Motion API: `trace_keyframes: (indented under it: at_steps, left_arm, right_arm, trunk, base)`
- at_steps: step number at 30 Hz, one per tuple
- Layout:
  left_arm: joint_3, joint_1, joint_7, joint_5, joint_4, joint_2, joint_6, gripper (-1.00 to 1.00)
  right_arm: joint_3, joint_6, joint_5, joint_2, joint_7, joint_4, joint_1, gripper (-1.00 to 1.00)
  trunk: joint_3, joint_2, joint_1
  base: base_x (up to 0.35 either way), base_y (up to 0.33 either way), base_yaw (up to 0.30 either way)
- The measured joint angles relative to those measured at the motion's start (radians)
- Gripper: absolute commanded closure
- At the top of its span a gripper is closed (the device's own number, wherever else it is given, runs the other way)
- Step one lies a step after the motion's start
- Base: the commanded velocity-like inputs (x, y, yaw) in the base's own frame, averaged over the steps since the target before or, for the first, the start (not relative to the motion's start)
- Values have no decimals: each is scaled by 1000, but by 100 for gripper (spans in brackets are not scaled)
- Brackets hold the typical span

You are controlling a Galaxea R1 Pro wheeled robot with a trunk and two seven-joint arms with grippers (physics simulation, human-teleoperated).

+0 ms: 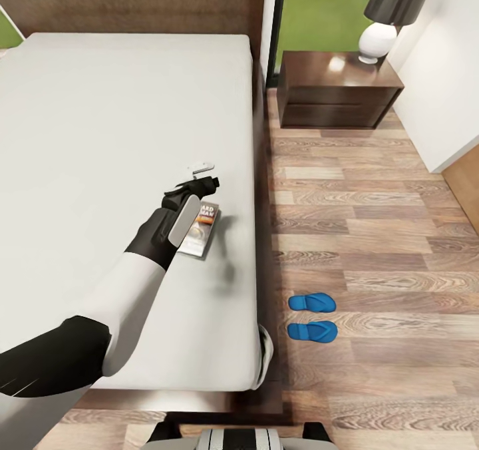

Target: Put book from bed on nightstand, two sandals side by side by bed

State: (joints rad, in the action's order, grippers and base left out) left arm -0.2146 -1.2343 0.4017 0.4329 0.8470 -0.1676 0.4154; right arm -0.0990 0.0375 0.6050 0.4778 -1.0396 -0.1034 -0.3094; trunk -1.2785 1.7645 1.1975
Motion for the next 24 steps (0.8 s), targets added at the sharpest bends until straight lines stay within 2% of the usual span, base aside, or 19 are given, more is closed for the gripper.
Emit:
trace_keyframes:
  at_steps: [8, 15, 19, 21, 24]
  left_arm:
    - [-2, 0, 1, 0, 38, 0, 0, -100]
    - [-2, 0, 3, -1, 42, 0, 0, -100]
    - [-1, 0, 3, 1, 31, 0, 6, -100]
    - [0, -1, 1, 1, 26, 0, 33, -100]
    - [1, -21, -5, 0, 21, 1, 136, -100]
  right_arm:
    - [0, 0, 0, 0, 0, 0, 0, -100]
    - [0, 0, 0, 0, 0, 0, -1, -100]
    - [0, 0, 0, -1, 0, 0, 0, -100]
    - [0, 0, 0, 0, 0, 0, 0, -100]
    - [0, 0, 0, 0, 0, 0, 0, -100]
  trunk:
    - [-25, 56, 31]
    - [-25, 56, 31]
    - [-38, 84, 46]
    - [-44, 98, 54]
    - [-53, 119, 65]
  base:
    - [0, 0, 0]
    - [0, 0, 0]
    - [0, 0, 0]
    - [0, 0, 0]
    - [0, 0, 0]
